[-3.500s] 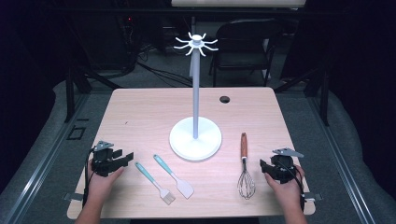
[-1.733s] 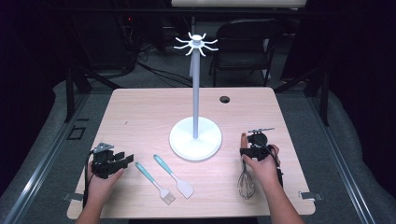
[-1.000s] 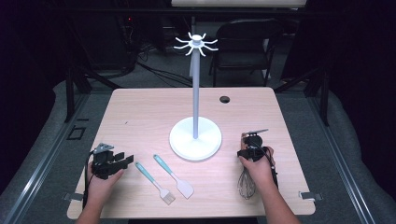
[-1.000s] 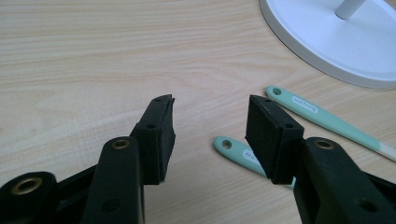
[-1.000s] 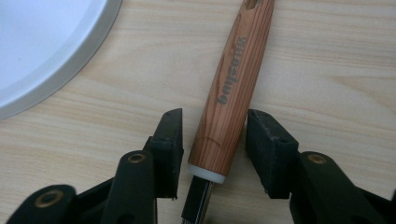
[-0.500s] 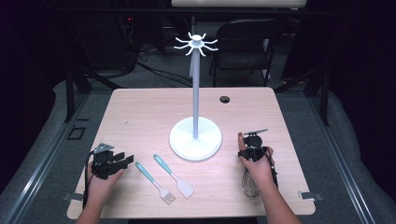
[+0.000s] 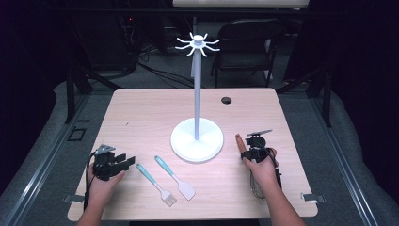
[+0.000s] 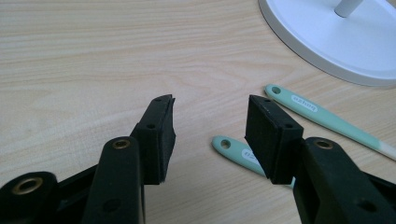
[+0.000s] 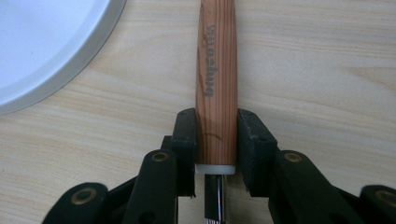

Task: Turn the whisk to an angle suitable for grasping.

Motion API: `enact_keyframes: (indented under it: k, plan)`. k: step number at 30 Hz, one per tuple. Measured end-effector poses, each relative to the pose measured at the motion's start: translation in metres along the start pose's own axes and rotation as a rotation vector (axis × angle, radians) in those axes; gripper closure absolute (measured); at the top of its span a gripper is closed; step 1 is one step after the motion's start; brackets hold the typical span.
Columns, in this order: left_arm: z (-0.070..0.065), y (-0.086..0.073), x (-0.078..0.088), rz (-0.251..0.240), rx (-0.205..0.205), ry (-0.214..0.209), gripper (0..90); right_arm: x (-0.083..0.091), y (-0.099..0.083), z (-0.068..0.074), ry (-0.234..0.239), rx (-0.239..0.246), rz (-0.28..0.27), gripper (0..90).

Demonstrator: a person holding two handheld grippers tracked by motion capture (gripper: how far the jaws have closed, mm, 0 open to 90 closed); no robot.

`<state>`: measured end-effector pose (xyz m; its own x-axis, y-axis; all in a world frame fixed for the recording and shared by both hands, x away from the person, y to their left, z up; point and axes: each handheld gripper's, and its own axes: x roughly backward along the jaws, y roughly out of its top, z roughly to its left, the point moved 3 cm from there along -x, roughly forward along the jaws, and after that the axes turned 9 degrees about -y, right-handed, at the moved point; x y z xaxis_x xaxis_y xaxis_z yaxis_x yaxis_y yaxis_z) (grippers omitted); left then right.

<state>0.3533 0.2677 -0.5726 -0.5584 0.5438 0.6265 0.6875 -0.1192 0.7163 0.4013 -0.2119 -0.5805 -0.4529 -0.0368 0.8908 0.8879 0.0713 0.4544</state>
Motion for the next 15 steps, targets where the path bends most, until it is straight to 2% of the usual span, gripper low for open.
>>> enact_keyframes:
  k: [10,14,15]
  plan:
    - [-0.0017,0.0005,0.0,-0.011,0.003,-0.008,52.1,0.0047,0.0037,0.0016,0.0,0.028,0.015,70.5]
    - [-0.0038,0.001,-0.0006,-0.013,-0.001,-0.018,52.2,0.0072,0.0038,0.0025,0.01,0.034,0.002,70.5]
    - [-0.0044,0.0013,-0.0005,-0.011,-0.003,-0.017,52.2,0.0069,0.0037,0.0031,0.014,0.02,-0.015,70.5]
